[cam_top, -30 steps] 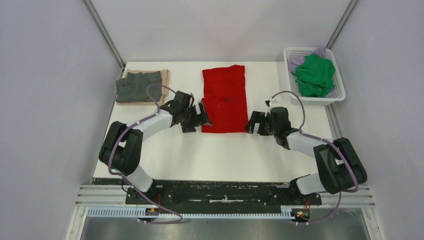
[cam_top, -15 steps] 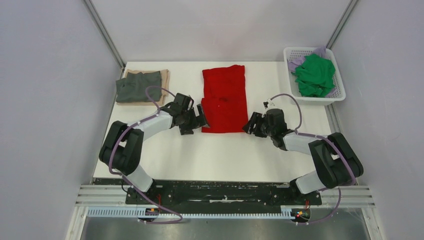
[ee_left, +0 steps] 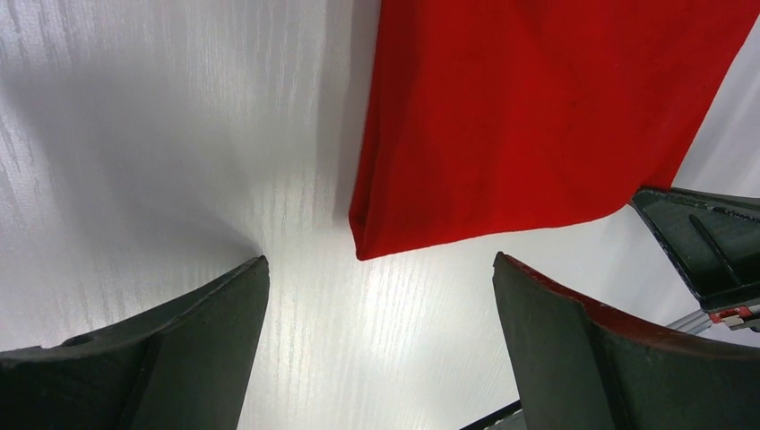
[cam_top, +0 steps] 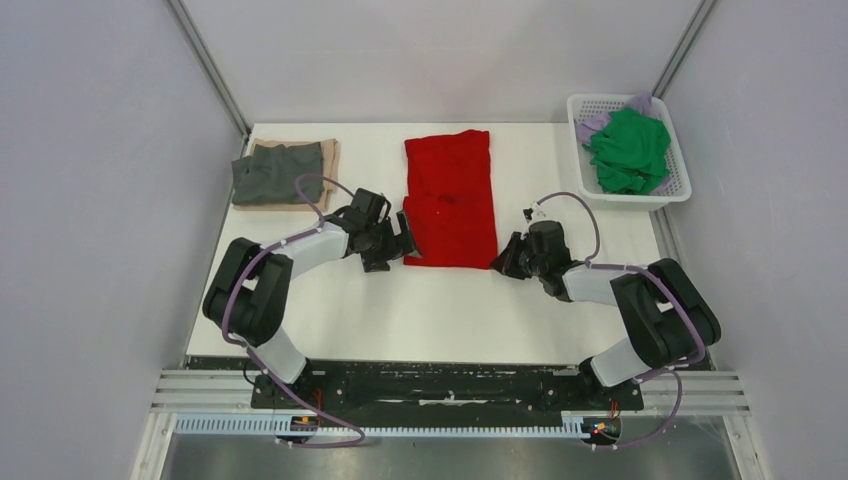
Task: Fold and stack the t-shirts
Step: Grab one side of the 2/3 rectangular tshirt with both arms
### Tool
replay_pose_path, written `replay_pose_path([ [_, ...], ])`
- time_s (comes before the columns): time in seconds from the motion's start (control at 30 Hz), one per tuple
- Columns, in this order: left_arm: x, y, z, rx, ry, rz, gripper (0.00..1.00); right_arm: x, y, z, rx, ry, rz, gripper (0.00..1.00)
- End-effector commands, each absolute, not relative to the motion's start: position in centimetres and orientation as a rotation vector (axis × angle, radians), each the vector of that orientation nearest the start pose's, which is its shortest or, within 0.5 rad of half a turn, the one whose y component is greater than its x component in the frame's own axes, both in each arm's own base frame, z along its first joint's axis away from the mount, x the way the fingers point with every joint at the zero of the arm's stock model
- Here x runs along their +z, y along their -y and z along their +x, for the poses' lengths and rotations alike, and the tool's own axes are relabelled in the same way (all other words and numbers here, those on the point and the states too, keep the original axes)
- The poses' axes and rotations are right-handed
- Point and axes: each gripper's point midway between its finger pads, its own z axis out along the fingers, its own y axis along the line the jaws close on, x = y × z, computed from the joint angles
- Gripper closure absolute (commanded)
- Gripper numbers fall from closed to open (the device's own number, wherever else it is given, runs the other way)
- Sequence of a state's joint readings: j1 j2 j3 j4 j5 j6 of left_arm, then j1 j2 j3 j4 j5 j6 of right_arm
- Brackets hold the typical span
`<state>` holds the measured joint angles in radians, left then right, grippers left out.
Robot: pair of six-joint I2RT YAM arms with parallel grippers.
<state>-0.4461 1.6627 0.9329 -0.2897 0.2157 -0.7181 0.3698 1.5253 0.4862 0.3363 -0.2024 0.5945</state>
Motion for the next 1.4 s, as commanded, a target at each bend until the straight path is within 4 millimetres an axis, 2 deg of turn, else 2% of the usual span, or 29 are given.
replay_pose_path([
  [0.0, 2.9, 21.9, 29.9, -0.673, -2.725, -0.326, 0.0, -0.4, -16.7, 28.5, 0.653, -2.418, 0.167, 1.0],
  [0.17, 2.3, 21.8, 29.6, -0.666, -2.741, -0.331, 0.03, -1.8, -15.4, 26.1, 0.618, -2.451, 0.187, 1.0],
  [0.23, 2.0, 21.8, 29.4, -0.664, -2.752, -0.331, 0.07, -2.3, -15.2, 25.4, 0.618, -2.465, 0.19, 1.0],
  [0.3, 1.7, 21.8, 29.2, -0.661, -2.763, -0.336, 0.15, -2.6, -15.1, 24.9, 0.619, -2.474, 0.2, 1.0],
  [0.43, 1.3, 22.3, 28.4, -0.71, -2.778, -0.343, 0.34, -2.7, -15.3, 24.7, 0.643, -2.469, 0.212, 1.0],
  [0.63, 0.5, 22.3, 27.3, -0.69, -2.801, -0.333, 0.48, -2.7, -15.4, 24.6, 0.651, -2.473, 0.208, 1.0],
  [0.87, -0.6, 22.3, 27.9, -0.659, -2.811, -0.352, 0.61, -2.7, -15.4, 24.4, 0.655, -2.478, 0.202, 1.0],
  [0.93, -0.9, 22.4, 27.9, -0.658, -2.817, -0.353, 0.7, -2.8, -15.4, 24.3, 0.655, -2.481, 0.199, 1.0],
  [1.03, -1.0, 22.4, 28.0, -0.659, -2.817, -0.347, 0.98, -2.6, -15.6, 24.2, 0.672, -2.478, 0.188, 1.0],
  [1.2, 0.7, 22.5, 27.0, -0.703, -2.794, -0.297, 0.98, -0.6, -17.0, 23.7, 0.77, -2.419, 0.084, 1.0],
  [1.37, 4.7, 21.4, 24.2, -0.649, -2.736, -0.194, 0.98, 2.9, -19.3, 21.2, 0.869, -2.349, -0.104, 1.0],
])
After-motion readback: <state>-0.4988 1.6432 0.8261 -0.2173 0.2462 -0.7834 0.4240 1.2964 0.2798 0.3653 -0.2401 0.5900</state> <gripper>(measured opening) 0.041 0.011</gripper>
